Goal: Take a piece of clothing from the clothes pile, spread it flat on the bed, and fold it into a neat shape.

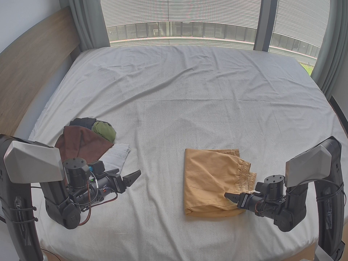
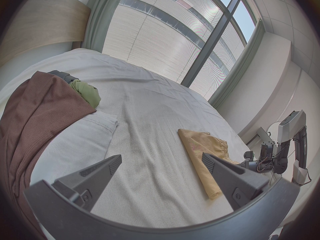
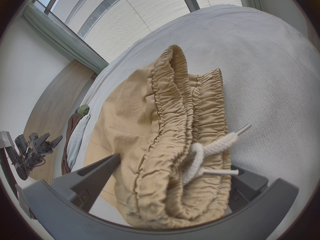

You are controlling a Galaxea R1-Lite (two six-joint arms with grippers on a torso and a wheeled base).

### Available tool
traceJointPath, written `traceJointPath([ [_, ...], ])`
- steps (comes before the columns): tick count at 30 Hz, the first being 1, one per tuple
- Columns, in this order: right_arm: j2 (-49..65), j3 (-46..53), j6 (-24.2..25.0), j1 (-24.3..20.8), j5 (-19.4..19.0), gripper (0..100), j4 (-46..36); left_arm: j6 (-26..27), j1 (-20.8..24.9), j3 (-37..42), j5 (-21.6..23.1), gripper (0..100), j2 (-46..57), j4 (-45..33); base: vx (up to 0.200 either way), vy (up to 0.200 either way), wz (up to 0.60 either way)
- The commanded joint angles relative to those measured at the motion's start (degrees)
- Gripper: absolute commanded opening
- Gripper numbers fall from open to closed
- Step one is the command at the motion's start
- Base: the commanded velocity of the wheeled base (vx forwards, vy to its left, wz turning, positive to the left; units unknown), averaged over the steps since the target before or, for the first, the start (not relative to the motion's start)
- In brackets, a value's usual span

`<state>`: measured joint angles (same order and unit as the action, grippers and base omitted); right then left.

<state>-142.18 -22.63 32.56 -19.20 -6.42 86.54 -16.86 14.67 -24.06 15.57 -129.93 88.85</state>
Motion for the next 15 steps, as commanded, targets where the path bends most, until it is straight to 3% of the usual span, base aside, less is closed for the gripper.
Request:
traceJointPath([
  [1,-0.1,-0.1,0.0,0.0,0.0,0,0.2,0.0,-0.1,0.1,0.0,100,-0.1,0.0,0.0,0.0,0.0],
  [15,3.4,0.9,0.1,-2.1,-0.6,0,1.5,-0.1,-0.7,0.2,0.0,100,0.6,0.0,0.0,0.0,0.0],
])
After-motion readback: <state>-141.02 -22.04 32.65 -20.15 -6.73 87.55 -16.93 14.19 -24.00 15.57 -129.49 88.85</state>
